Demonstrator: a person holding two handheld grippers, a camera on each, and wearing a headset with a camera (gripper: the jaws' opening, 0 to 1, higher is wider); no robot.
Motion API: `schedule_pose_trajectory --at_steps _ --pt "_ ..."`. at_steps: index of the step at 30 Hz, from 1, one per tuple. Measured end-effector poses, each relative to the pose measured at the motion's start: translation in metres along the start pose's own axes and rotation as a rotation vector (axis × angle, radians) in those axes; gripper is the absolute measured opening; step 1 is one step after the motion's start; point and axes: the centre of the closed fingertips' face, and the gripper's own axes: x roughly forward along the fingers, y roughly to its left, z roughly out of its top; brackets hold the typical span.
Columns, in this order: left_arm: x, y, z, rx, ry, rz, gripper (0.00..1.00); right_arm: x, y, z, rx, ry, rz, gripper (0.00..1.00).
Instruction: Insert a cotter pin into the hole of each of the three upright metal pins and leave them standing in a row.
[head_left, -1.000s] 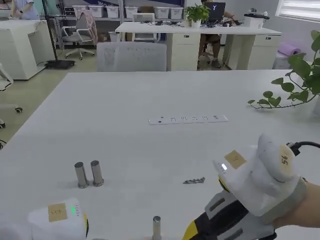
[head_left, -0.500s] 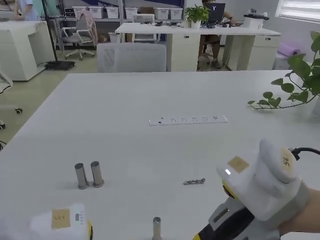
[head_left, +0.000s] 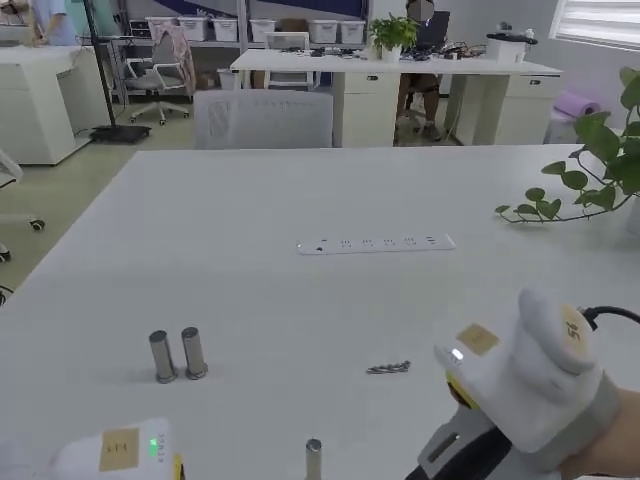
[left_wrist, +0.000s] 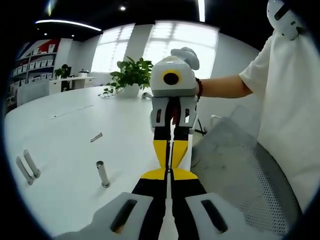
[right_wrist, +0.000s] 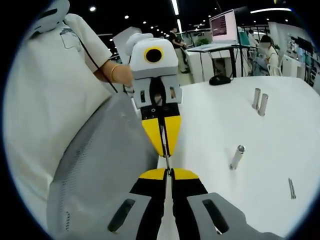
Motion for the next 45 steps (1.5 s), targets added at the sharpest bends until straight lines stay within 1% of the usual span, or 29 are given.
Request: schedule_pose_trajectory --at_steps 4,5,9,11,14,20,21,24,25,26,30,32,33,37,38,41,42,45 --pt "-0.001 0.000 0.000 0.006 0.001 -0.002 0.00 0.001 0.001 0.000 -0.031 -0.003 -0.003 0.04" --pt "-0.001 -0.001 0.000 0.005 0.002 -0.004 0.00 0.001 0.001 0.001 -0.028 -0.002 -0.001 0.04" --pt "0.000 -0.001 -0.001 0.016 0.007 -0.006 0.00 0.002 0.001 0.000 -0.061 0.031 -0.005 0.03" --pt "0.000 0.000 -0.002 0.030 0.014 0.003 0.00 0.002 0.000 0.000 -0.088 0.046 -0.020 0.02" --pt "0.000 0.001 -0.002 0.043 0.013 0.017 0.00 0.002 -0.002 0.000 -0.105 0.056 -0.032 0.02" --pt "0.001 0.005 -0.001 0.046 0.010 0.046 0.01 0.000 -0.005 0.000 -0.124 0.073 -0.052 0.02" --pt "0.001 0.006 -0.001 0.047 0.013 0.051 0.02 0.000 -0.005 0.000 -0.125 0.073 -0.054 0.02" --pt "0.000 0.010 -0.002 0.048 0.014 0.070 0.10 -0.004 -0.010 0.003 -0.125 0.075 -0.083 0.02" --pt "-0.001 0.013 -0.001 0.050 0.011 0.089 0.12 -0.005 -0.011 0.004 -0.125 0.077 -0.090 0.02" --pt "-0.001 0.014 -0.002 0.048 0.010 0.092 0.14 -0.007 -0.014 0.004 -0.122 0.081 -0.104 0.02" --pt "-0.003 0.021 -0.003 0.046 0.004 0.125 0.21 -0.011 -0.022 0.004 -0.107 0.097 -0.131 0.02" --pt "-0.004 0.025 -0.002 0.057 -0.009 0.147 0.24 -0.013 -0.026 0.005 -0.098 0.100 -0.151 0.02" --pt "-0.004 0.025 -0.001 0.057 -0.014 0.148 0.25 -0.014 -0.028 0.005 -0.093 0.102 -0.156 0.02" --pt "-0.006 0.035 -0.001 0.043 -0.031 0.189 0.28 -0.016 -0.033 0.003 -0.092 0.128 -0.173 0.02" --pt "-0.007 0.038 -0.001 0.042 -0.036 0.206 0.29 -0.016 -0.034 0.003 -0.093 0.133 -0.174 0.02" --pt "-0.008 0.044 -0.002 0.035 -0.044 0.221 0.29 -0.018 -0.038 0.002 -0.106 0.154 -0.184 0.02" --pt "-0.008 0.047 -0.002 0.034 -0.049 0.234 0.29 -0.018 -0.040 0.001 -0.107 0.162 -0.189 0.02" --pt "-0.009 0.056 -0.004 0.028 -0.047 0.267 0.29 -0.019 -0.045 -0.002 -0.117 0.183 -0.202 0.02"
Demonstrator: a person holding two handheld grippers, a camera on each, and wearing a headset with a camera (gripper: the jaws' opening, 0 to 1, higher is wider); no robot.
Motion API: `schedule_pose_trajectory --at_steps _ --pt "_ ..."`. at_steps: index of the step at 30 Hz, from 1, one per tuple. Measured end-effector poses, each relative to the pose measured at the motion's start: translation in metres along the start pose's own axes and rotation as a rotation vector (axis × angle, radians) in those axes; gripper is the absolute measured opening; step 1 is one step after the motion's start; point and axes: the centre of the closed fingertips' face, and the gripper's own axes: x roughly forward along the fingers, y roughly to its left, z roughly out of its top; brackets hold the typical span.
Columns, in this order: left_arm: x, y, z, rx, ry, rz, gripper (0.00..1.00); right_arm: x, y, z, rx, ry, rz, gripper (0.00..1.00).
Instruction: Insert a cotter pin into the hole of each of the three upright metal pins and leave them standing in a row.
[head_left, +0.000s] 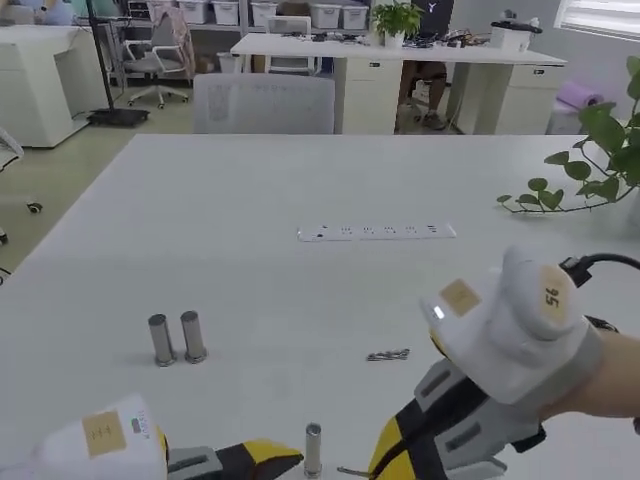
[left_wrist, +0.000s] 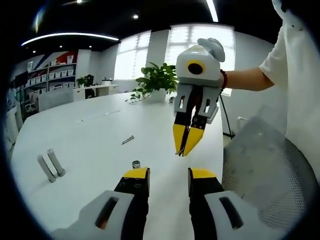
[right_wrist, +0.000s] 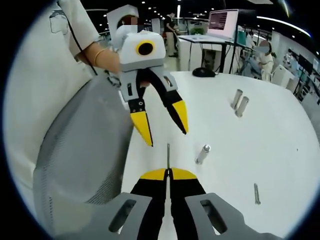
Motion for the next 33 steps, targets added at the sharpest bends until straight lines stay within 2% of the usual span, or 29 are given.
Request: schedule_pose_trajectory --at_steps 2,8,11,14,19,26,29,33 --pt "0.000 0.004 0.000 -0.023 -0.002 0.008 0.29 0.000 -0.003 -0.002 -0.011 0.015 -0.009 0.02" --pt "0.003 0.012 0.001 -0.011 -0.007 0.024 0.29 0.003 -0.017 -0.011 -0.032 0.067 -0.040 0.02" --pt "0.007 0.019 -0.001 -0.011 -0.007 0.043 0.29 0.004 -0.023 -0.013 -0.033 0.078 -0.045 0.02" --pt "0.011 0.025 -0.005 -0.016 0.001 0.055 0.29 0.006 -0.033 -0.018 -0.036 0.112 -0.065 0.02" --pt "0.019 0.035 -0.012 -0.031 0.010 0.081 0.29 0.010 -0.043 -0.024 -0.033 0.156 -0.070 0.02" --pt "0.029 0.046 -0.018 -0.043 0.016 0.107 0.29 0.014 -0.049 -0.029 -0.032 0.178 -0.058 0.02" --pt "0.033 0.048 -0.019 -0.053 0.020 0.111 0.29 0.016 -0.054 -0.033 -0.031 0.216 -0.068 0.02" --pt "0.038 0.050 -0.023 -0.061 0.033 0.114 0.27 0.017 -0.058 -0.035 -0.025 0.239 -0.067 0.02"
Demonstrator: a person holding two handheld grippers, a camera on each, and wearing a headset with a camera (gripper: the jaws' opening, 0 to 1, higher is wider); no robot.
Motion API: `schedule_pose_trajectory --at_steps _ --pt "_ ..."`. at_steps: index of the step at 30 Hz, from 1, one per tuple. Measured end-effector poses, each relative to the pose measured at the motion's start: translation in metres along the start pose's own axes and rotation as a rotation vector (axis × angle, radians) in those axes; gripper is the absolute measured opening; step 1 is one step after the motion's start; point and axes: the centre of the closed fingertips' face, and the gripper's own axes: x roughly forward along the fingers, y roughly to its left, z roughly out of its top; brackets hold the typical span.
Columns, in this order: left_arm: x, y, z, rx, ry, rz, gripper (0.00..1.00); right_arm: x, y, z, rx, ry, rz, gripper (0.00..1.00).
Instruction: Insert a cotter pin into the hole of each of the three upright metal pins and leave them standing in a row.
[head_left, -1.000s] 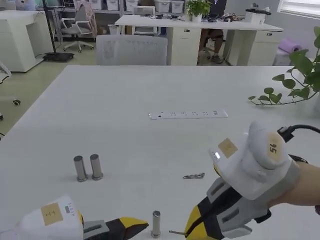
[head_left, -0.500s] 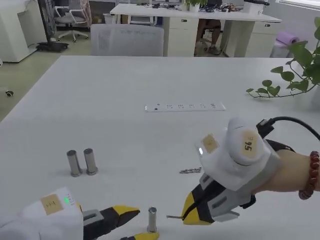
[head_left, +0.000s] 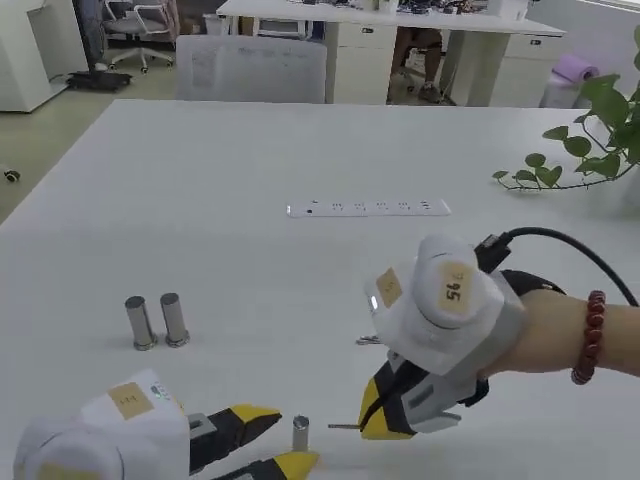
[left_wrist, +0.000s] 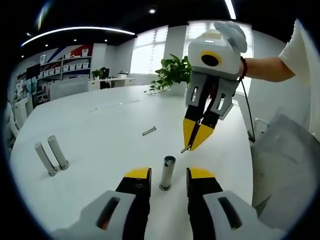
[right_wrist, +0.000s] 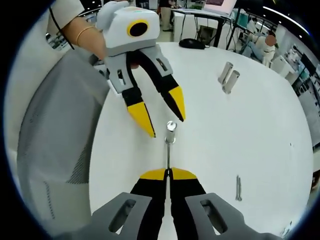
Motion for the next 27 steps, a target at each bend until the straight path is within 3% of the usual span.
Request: schedule_pose_trajectory --at_steps 12,27 --pt "0.006 0.001 -0.006 -0.017 -0.008 0.004 0.19 0.005 -0.004 0.005 0.000 0.022 0.012 0.02" --pt "0.013 -0.002 -0.010 0.010 -0.011 -0.006 0.12 0.010 -0.003 0.014 -0.024 0.021 0.029 0.02"
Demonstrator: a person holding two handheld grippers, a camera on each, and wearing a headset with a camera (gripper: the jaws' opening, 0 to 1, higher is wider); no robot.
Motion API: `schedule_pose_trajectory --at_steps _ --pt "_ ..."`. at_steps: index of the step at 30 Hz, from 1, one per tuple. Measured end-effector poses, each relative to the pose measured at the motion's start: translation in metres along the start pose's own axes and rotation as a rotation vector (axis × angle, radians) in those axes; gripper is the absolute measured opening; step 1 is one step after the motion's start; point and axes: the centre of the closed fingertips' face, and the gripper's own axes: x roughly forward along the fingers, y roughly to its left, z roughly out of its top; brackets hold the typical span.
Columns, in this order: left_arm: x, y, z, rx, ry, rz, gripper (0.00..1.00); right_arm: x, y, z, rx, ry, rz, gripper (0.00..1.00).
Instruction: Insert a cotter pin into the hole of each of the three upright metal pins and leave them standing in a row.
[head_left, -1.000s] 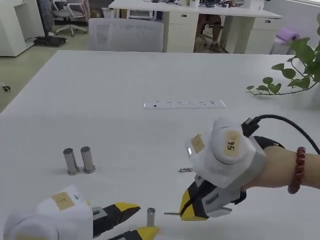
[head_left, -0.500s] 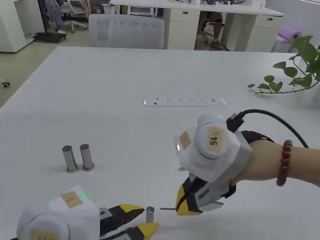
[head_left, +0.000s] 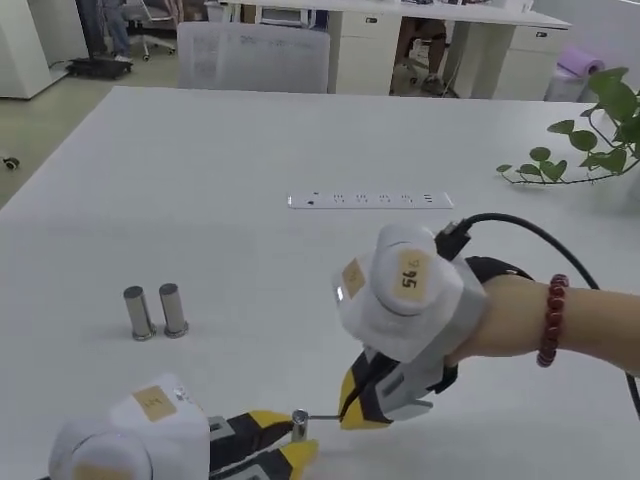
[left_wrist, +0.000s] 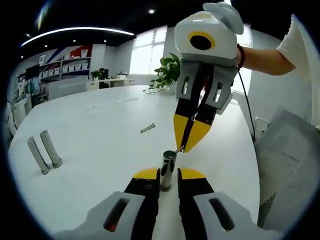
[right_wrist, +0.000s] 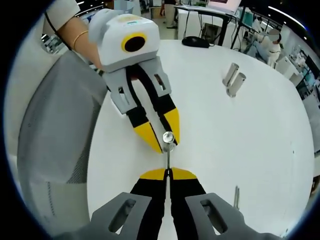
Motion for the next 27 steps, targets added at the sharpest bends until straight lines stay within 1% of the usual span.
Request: schedule_pose_trajectory --at_steps 5,11,15,20,27 --pt "0.0006 0.0035 0.0001 -0.003 -0.005 0.010 0.08 0.0004 -0.0002 0.0009 -0.006 0.002 0.002 0.02" --pt "0.0012 0.0028 0.0004 -0.001 -0.006 -0.002 0.08 0.0003 -0.0009 0.0012 -0.015 0.009 0.004 0.02" --pt "0.0016 0.0021 0.0005 0.020 -0.004 -0.004 0.08 0.0006 -0.0007 0.0013 -0.021 0.016 0.008 0.02" --pt "0.0020 0.0023 0.0000 0.015 -0.005 -0.007 0.08 -0.0001 -0.0004 0.0020 -0.031 0.033 0.015 0.02" --pt "0.0024 0.0018 -0.0003 0.017 -0.007 -0.016 0.07 -0.0002 -0.0002 0.0041 -0.051 0.041 0.019 0.02"
